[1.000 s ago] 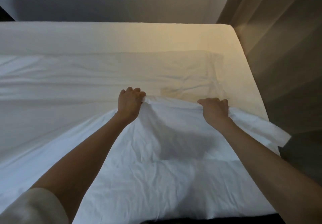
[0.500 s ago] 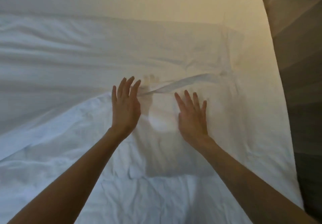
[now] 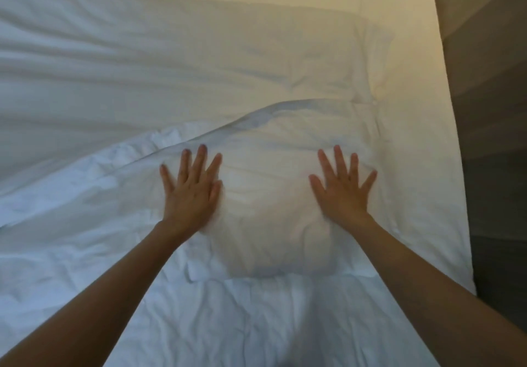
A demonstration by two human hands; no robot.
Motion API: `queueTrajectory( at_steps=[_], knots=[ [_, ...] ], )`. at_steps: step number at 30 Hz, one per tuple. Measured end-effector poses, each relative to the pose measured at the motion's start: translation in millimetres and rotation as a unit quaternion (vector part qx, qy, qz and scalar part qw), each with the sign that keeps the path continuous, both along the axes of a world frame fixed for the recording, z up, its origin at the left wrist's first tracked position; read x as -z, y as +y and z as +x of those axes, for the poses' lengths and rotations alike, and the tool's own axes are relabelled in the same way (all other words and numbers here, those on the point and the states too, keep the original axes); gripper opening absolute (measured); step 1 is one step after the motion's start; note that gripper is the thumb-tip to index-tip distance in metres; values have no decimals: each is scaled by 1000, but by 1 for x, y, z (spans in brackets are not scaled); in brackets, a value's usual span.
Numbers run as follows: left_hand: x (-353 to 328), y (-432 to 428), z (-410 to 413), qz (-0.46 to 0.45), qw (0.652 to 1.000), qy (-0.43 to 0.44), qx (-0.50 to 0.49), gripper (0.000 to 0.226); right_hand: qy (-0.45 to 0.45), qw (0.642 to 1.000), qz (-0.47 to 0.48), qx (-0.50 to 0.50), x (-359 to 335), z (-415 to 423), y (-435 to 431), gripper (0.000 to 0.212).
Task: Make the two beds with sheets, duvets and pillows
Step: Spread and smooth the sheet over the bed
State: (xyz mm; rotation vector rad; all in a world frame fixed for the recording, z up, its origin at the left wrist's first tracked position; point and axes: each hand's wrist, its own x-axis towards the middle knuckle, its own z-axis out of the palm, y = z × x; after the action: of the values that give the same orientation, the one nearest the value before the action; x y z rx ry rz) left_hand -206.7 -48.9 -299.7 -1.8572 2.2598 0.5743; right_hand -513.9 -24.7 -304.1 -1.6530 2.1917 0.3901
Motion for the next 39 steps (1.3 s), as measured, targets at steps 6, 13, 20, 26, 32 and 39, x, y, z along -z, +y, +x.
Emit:
queueTrajectory(
  at_steps=[6, 13, 20, 26, 32, 39],
  knots=[
    [-63, 14, 8, 51, 998, 40, -2, 57, -90, 995, -32, -27, -73, 44, 1, 58],
    [-139, 84, 73, -22, 998, 51, -42, 59, -169, 973, -92, -129, -160, 153, 39, 64],
    [-203, 160, 195, -120, 984, 44, -121, 60, -190, 946, -107, -241, -218, 280, 83, 66],
    [-247, 233, 320, -170, 973, 29, -154, 59, -181, 917, -149, -323, -261, 408, 136, 67],
    [-282, 303, 462, -205, 967, -2, -152, 60, -180, 902, -180, -350, -297, 546, 190, 67],
    [-317, 340, 596, -260, 945, -19, -199, 60, -171, 865, -203, -427, -327, 684, 209, 70]
  ],
)
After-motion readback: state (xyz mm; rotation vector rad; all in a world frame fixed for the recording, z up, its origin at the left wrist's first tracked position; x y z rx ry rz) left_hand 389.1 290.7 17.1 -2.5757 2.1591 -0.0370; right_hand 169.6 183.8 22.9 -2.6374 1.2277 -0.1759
